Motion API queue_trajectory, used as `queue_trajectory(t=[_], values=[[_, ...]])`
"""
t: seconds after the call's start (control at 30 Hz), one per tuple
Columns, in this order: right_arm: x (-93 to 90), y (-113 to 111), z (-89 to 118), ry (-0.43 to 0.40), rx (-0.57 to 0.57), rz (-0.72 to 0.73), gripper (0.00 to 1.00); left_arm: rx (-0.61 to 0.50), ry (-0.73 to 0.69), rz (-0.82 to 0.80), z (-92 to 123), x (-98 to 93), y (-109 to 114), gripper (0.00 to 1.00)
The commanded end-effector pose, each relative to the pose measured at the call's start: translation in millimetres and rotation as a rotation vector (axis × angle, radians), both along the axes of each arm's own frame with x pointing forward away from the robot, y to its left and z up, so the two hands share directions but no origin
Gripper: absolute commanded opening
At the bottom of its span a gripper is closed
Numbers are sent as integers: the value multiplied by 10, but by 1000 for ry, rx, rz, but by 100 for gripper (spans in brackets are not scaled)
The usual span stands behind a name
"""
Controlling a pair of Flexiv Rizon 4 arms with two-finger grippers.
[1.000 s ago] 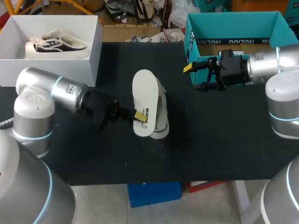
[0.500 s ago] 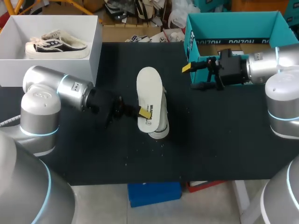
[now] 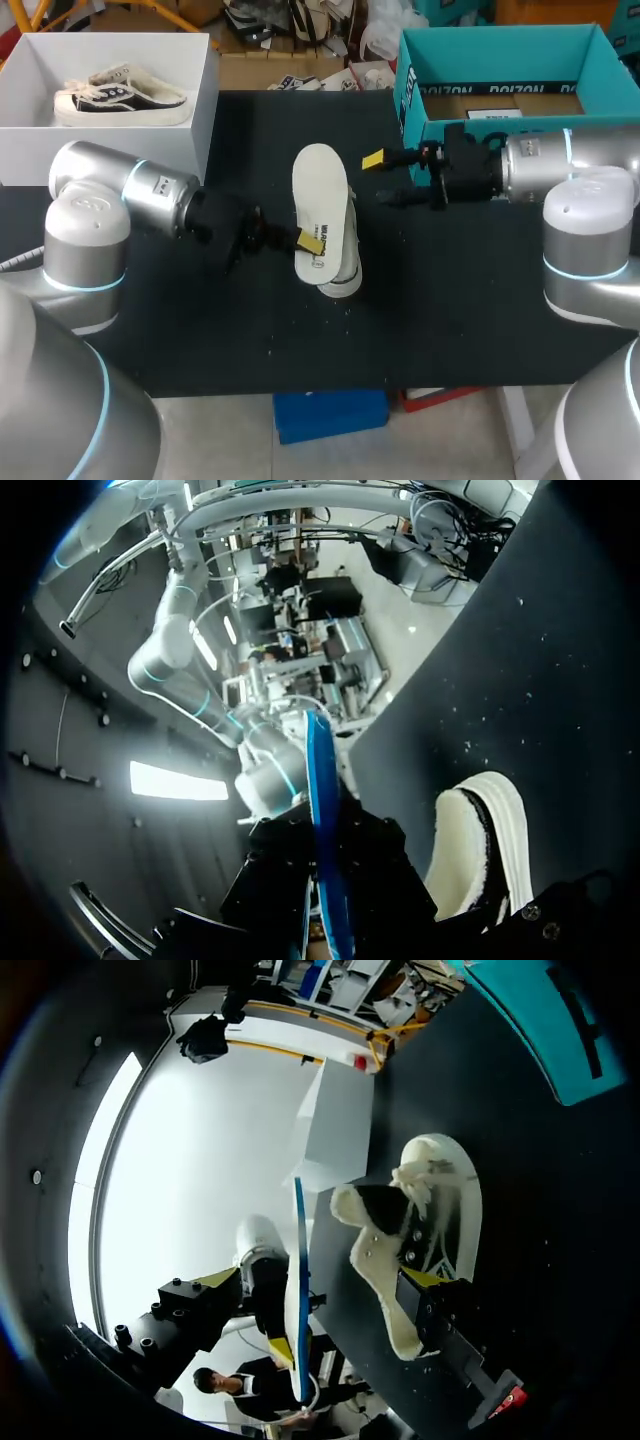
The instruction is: Take the shoe out of the shoebox, open the shoe tongue, remove and reinsert the insole, then place the shoe into the shoebox
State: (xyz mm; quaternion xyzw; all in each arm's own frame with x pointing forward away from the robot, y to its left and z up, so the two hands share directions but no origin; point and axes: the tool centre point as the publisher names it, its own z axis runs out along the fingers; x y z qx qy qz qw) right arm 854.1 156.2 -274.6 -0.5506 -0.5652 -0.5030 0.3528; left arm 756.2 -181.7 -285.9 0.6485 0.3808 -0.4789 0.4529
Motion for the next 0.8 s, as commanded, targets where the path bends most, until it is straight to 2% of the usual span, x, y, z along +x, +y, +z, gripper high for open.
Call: queue_trajectory(t=[0.03, 0.07, 0.1, 0.17, 0.23, 0.3, 0.33, 0.4, 0.47, 0.57, 0.63, 0.73, 0.8], values=[[-42, 197, -59, -9, 21, -8, 94, 1, -4, 3, -5, -5, -9, 0], [-57, 231, -63, -10, 23, -4, 95, 1, -4, 3, -5, -5, -9, 0], [-75, 268, -60, -11, 27, -1, 100, 1, -4, 3, -5, -5, -9, 0], [-102, 327, -61, -13, 33, 1, 94, 1, -4, 3, -5, -5, -9, 0], [-123, 385, -71, -13, 40, 7, 94, 1, -4, 3, -5, -5, -9, 0], [-136, 440, -81, -13, 45, 11, 79, 1, -4, 3, -5, -5, -9, 0], [-138, 463, -85, -13, 47, 14, 75, 1, -4, 3, -5, -5, -9, 0], [-139, 498, -89, -14, 50, 20, 73, 1, -4, 3, -5, -5, -9, 0], [-136, 515, -88, -13, 50, 23, 63, 1, -4, 3, -5, -5, -9, 0], [-117, 540, -89, -12, 51, 27, 58, 1, -4, 3, -5, -5, -9, 0], [-103, 560, -85, -13, 50, 32, 46, 1, -4, 3, -5, -5, -9, 0], [-88, 577, -100, -10, 49, 35, 35, 1, -4, 3, -5, -5, -9, 0], [-85, 577, -120, -1, 45, 35, 22, 1, -4, 3, -5, -5, -9, 0]])
